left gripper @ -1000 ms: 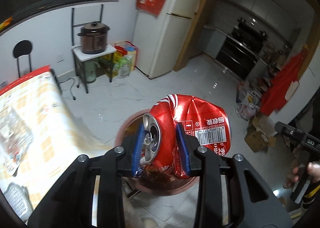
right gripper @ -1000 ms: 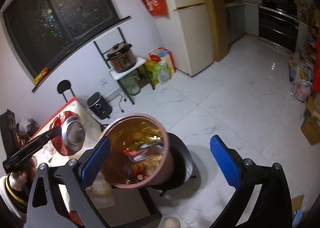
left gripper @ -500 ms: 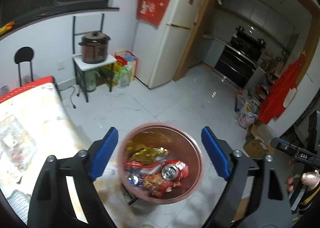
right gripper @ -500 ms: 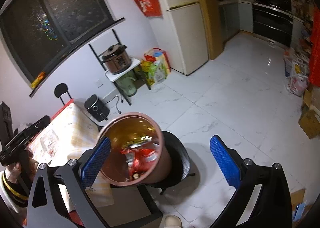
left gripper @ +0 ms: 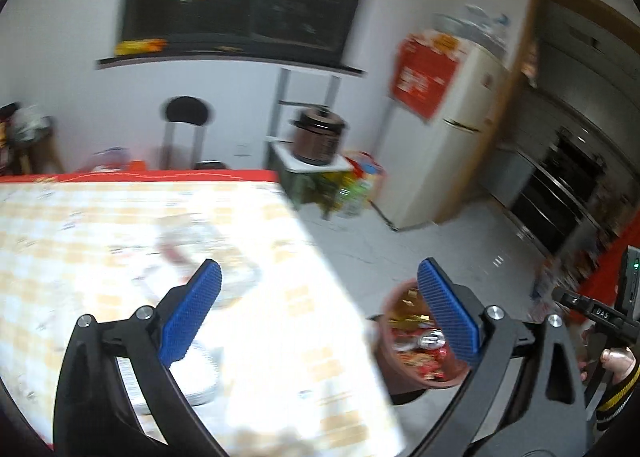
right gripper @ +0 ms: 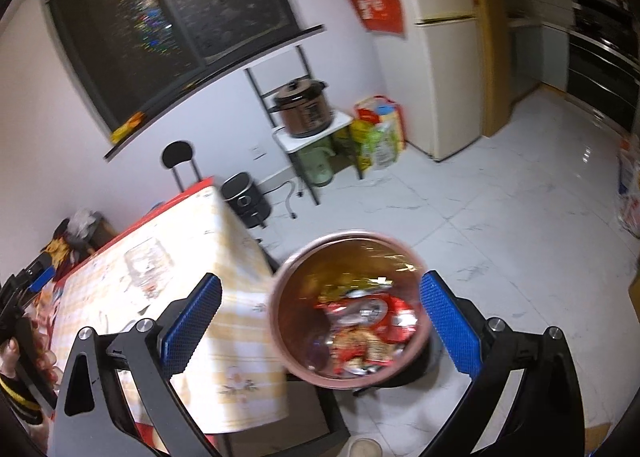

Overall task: Collect trash
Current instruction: 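Move both grippers back over the table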

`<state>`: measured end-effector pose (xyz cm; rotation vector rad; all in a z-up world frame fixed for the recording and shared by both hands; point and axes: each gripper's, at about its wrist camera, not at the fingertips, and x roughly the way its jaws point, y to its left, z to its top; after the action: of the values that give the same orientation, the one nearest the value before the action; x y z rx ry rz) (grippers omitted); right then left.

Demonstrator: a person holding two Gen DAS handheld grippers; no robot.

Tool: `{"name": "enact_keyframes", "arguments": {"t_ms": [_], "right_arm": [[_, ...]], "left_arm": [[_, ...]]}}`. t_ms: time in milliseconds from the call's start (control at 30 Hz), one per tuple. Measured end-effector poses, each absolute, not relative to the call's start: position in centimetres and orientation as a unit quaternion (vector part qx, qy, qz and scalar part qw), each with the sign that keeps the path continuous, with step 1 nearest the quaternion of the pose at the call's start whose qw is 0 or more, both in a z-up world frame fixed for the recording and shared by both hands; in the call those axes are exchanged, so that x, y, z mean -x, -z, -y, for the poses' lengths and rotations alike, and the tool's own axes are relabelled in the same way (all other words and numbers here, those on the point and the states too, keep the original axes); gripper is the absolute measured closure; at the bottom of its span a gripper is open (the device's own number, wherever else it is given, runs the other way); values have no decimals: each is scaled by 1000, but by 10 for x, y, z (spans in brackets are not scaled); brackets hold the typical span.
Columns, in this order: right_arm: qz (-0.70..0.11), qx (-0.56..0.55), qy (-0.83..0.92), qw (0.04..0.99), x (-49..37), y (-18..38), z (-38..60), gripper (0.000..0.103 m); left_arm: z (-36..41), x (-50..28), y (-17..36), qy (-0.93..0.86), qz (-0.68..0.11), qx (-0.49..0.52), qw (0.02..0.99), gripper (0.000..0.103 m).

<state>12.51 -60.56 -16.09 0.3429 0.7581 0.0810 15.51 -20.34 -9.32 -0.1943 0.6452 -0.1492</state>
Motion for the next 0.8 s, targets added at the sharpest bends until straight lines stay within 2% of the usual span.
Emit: {"name": "enact_keyframes", "arguments": {"t_ms": [433, 800], "right_arm": [[-376, -104, -140, 910, -150, 136, 445, 5], [-384, -38, -186, 903, -147, 127, 317, 5]], "left_arm": [[5, -60, 97, -97, -310, 140, 935, 6], [-95, -14, 125, -137, -316, 182, 921, 6]]}}
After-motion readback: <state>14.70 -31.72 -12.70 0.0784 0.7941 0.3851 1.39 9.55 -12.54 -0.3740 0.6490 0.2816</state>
